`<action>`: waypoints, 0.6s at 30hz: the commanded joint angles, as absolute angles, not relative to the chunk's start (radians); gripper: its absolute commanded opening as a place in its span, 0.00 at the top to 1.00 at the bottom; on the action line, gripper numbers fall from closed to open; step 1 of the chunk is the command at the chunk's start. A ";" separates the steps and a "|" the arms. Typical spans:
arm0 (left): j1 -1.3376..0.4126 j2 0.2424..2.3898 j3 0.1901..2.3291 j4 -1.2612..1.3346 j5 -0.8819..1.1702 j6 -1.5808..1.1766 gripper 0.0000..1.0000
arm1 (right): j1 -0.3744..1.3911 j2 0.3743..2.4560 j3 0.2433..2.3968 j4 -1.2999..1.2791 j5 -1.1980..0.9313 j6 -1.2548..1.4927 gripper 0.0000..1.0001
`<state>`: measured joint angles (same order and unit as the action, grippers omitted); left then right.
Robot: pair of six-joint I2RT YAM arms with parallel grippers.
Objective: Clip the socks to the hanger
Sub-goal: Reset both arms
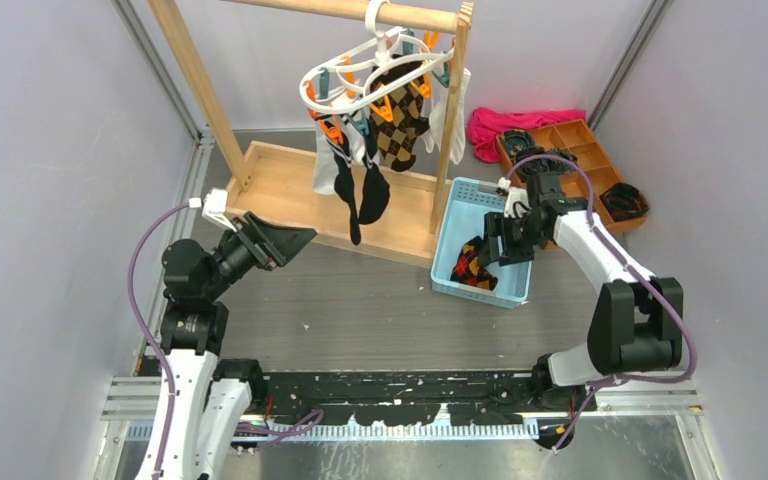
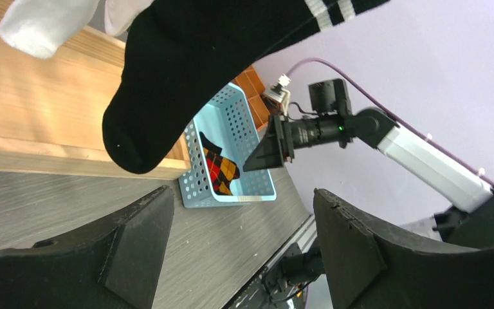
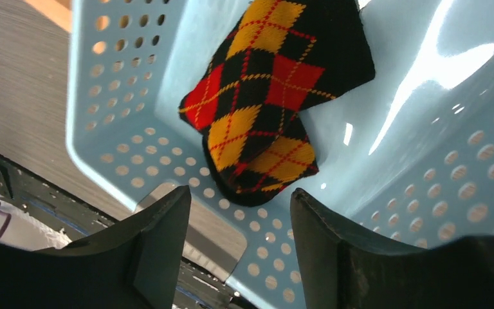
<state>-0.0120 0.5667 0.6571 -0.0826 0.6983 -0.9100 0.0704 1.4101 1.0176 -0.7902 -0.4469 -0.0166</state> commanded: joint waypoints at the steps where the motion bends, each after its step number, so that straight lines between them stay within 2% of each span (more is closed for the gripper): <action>1: -0.022 0.529 0.676 -0.068 0.757 -0.852 0.20 | 0.091 1.494 1.027 -0.696 -0.423 -0.001 0.38; 5: -0.030 0.474 0.636 -0.038 0.744 -0.874 0.20 | 0.117 1.598 1.068 -0.702 -0.460 0.033 0.52; 7: -0.031 0.458 0.618 -0.008 0.734 -0.882 0.21 | 0.119 1.617 1.083 -0.712 -0.490 0.036 0.65; 9: -0.034 0.458 0.604 0.032 0.734 -0.901 0.22 | 0.119 1.599 1.104 -0.735 -0.539 0.024 0.82; 11: -0.044 0.470 0.598 0.058 0.740 -0.916 0.25 | 0.114 1.520 1.125 -0.728 -0.548 0.020 0.93; 14: -0.089 0.498 0.596 0.079 0.731 -0.914 0.26 | 0.106 1.380 1.201 -0.713 -0.550 0.019 0.99; 18: -0.196 0.559 0.610 0.129 0.714 -0.831 0.26 | 0.101 1.359 1.354 -0.807 -0.560 0.007 0.99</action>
